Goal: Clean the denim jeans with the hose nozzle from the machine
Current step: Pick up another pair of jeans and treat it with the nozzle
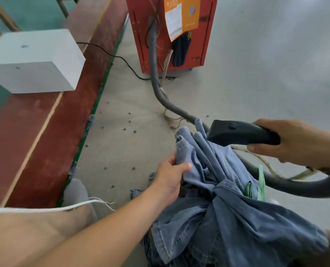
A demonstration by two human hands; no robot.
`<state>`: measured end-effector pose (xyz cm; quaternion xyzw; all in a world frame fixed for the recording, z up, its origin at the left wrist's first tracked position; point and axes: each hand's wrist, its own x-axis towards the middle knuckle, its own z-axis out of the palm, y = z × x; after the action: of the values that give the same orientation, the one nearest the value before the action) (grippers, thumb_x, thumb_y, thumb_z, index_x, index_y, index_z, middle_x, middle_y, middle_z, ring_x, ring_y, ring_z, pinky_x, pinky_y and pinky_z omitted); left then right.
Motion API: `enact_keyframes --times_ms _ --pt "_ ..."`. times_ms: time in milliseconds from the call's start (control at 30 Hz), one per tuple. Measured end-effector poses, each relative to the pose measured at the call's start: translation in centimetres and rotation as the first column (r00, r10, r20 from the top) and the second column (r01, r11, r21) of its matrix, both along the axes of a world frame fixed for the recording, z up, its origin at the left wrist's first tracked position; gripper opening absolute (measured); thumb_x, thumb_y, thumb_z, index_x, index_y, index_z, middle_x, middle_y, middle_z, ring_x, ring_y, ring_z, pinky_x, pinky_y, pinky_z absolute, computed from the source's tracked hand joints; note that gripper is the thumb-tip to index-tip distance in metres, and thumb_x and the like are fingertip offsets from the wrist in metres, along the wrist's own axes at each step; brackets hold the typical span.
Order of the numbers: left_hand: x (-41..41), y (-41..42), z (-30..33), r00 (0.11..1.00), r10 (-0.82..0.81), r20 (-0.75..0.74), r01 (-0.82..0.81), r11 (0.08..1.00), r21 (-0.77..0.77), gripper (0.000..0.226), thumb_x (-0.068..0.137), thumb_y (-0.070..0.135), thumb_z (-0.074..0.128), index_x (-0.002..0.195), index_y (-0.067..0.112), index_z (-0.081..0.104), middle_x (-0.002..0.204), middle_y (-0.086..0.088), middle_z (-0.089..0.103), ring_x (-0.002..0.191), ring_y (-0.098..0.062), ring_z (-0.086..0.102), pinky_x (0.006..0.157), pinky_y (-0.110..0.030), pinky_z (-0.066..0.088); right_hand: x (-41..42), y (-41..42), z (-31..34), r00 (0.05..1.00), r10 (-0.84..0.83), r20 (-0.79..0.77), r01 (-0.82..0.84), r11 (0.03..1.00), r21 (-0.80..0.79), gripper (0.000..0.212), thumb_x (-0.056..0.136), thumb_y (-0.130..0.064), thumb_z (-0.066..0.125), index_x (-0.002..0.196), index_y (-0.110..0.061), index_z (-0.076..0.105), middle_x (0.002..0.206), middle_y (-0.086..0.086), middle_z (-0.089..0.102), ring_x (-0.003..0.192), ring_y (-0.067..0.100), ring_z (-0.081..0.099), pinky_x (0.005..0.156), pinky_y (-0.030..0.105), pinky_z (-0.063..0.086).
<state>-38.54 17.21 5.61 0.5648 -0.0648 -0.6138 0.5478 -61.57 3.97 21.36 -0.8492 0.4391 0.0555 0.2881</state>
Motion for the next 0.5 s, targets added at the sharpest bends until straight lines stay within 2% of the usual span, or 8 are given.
enact_keyframes --times_ms 67,133,200,233,300,333,400,500 --pt "-0.9 2.2 0.9 0.93 -0.188 0.315 0.208 0.978 -0.031 0.049 0.09 -0.011 0.064 0.121 0.026 0.072 0.121 0.0 0.074 0.114 -0.018 0.069 0.096 -0.028 0.057 -0.6 0.0 1.3 0.998 -0.045 0.04 0.043 0.998 0.051 0.032 0.076 -0.072 0.063 0.101 -0.054 0.059 0.059 -0.012 0.067 0.044 0.005 0.062 0.045 0.02 0.049" --pt "-1.6 4.3 1.6 0.773 -0.3 0.559 0.399 0.915 -0.061 0.06 0.09 -0.012 0.062 0.129 0.034 0.068 0.131 0.015 0.065 0.121 0.005 0.059 0.105 -0.014 0.045 -1.3 0.0 2.1 0.997 -0.068 0.027 0.065 0.993 0.098 0.048 0.072 -0.081 0.062 0.107 -0.048 0.062 0.056 -0.003 0.066 0.043 0.014 0.062 0.041 0.023 0.05" --pt "-2.4 5.8 2.1 0.667 -0.371 0.646 0.551 0.829 -0.094 0.064 0.088 -0.013 0.061 0.138 0.027 0.063 0.135 0.023 0.058 0.125 0.016 0.05 0.112 -0.011 0.036 -2.0 0.1 2.5 0.998 -0.049 -0.031 0.053 0.987 0.149 0.067 0.069 -0.093 0.061 0.114 -0.044 0.063 0.056 0.003 0.066 0.045 0.021 0.063 0.043 0.042 0.057" --pt "-2.8 6.3 2.2 0.64 -0.399 0.656 0.598 0.796 -0.1 0.064 0.087 -0.011 0.061 0.139 0.025 0.063 0.132 0.027 0.059 0.123 0.016 0.05 0.111 -0.012 0.037 -2.3 0.2 2.6 0.998 -0.039 -0.053 0.047 0.984 0.171 0.074 0.065 -0.097 0.06 0.115 -0.042 0.063 0.057 0.004 0.067 0.046 0.023 0.064 0.045 0.047 0.059" --pt "-3.6 6.9 2.2 0.656 -0.439 0.614 0.625 0.772 -0.116 0.063 0.085 -0.009 0.061 0.138 0.025 0.065 0.121 0.034 0.064 0.114 0.012 0.057 0.1 -0.011 0.043 -2.8 0.4 2.4 0.996 -0.007 -0.084 0.023 0.98 0.199 0.079 0.063 -0.098 0.061 0.118 -0.042 0.063 0.06 0.004 0.068 0.05 0.026 0.066 0.05 0.05 0.06" --pt "-3.8 6.9 2.2 0.716 -0.448 0.535 0.594 0.794 -0.13 0.06 0.086 -0.011 0.059 0.136 0.023 0.064 0.12 0.028 0.068 0.108 0.007 0.06 0.095 -0.013 0.046 -3.0 0.5 2.3 0.995 0.022 -0.093 -0.002 0.978 0.207 0.078 0.063 -0.098 0.061 0.118 -0.043 0.064 0.061 0.004 0.068 0.051 0.024 0.067 0.052 0.048 0.061" --pt "-4.0 6.5 2.0 0.875 -0.399 0.274 0.445 0.885 -0.135 0.051 0.088 -0.017 0.055 0.128 0.015 0.058 0.123 0.004 0.072 0.1 -0.006 0.063 0.088 -0.02 0.051 -3.1 0.8 2.0 0.991 0.065 -0.117 -0.038 0.976 0.217 0.077 0.063 -0.1 0.059 0.117 -0.045 0.063 0.062 0.003 0.069 0.051 0.02 0.068 0.056 0.044 0.062" --pt "-4.3 5.7 1.4 0.969 -0.246 0.009 0.246 0.966 -0.083 0.048 0.084 -0.02 0.053 0.125 0.005 0.053 0.116 -0.01 0.075 0.101 -0.016 0.069 0.084 -0.027 0.054 -3.1 1.2 1.7 0.983 0.065 -0.169 -0.022 0.97 0.243 0.077 0.059 -0.101 0.056 0.113 -0.047 0.063 0.063 0.004 0.069 0.05 0.018 0.068 0.054 0.043 0.062"
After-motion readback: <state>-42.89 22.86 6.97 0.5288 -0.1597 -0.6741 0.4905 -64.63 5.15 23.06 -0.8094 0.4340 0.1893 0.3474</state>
